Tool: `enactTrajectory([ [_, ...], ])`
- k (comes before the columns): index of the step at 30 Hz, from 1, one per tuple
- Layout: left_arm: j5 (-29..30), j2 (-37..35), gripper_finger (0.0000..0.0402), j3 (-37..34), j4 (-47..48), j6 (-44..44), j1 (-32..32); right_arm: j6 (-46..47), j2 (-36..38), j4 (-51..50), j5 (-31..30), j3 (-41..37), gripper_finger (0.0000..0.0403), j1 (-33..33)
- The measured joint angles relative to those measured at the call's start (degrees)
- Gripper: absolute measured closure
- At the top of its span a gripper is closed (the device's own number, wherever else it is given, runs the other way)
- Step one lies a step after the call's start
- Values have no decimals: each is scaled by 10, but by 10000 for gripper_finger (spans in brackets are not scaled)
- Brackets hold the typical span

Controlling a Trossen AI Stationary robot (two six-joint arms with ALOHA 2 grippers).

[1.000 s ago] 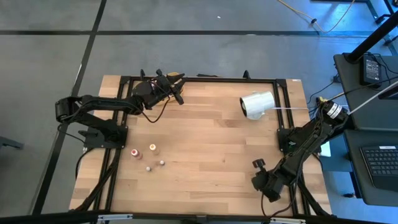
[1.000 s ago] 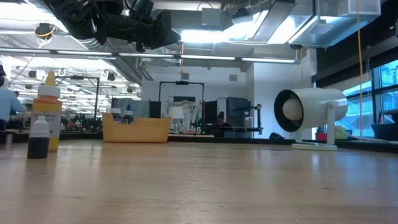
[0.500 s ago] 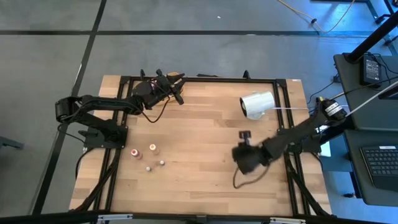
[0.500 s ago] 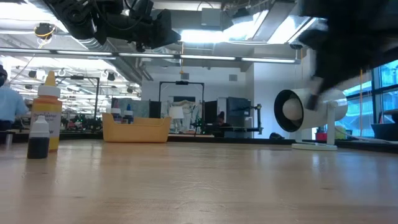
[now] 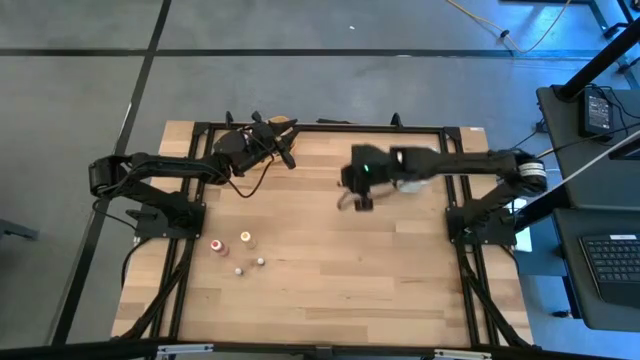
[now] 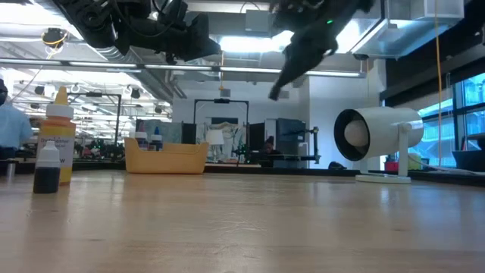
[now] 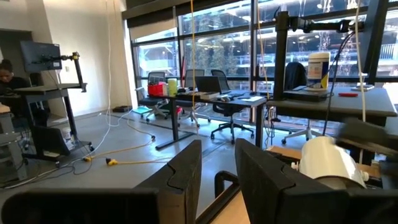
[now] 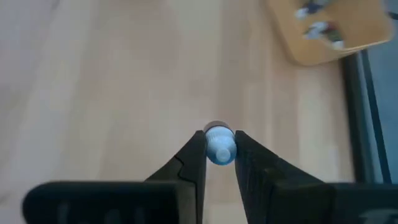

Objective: Pick & Place food coloring
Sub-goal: Put the right small pink food coloring bottle into the yellow bin

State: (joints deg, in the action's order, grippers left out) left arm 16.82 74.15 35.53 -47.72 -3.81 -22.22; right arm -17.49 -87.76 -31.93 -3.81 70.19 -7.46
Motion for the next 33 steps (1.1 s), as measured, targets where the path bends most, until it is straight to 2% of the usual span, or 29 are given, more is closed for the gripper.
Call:
enactTrajectory([
  [4, 0, 0, 308, 0, 5, 0, 0, -20, -62, -6, 33, 68, 334, -47],
  [8, 0, 0, 306, 0, 21, 0, 0, -42, -147, -56, 55, 147, 330, -78],
  [13, 0, 0, 310, 0, 47, 0, 0, -60, -238, -60, 54, 210, 331, -95],
  [22, 0, 0, 311, 0, 118, 0, 0, -76, -318, -57, 54, 231, 325, -106],
  [27, 0, 0, 311, 0, 158, 0, 0, -71, -338, -58, 54, 232, 324, -109],
  [33, 0, 0, 309, 0, 158, 0, 0, -79, -344, -57, 54, 232, 323, -109],
])
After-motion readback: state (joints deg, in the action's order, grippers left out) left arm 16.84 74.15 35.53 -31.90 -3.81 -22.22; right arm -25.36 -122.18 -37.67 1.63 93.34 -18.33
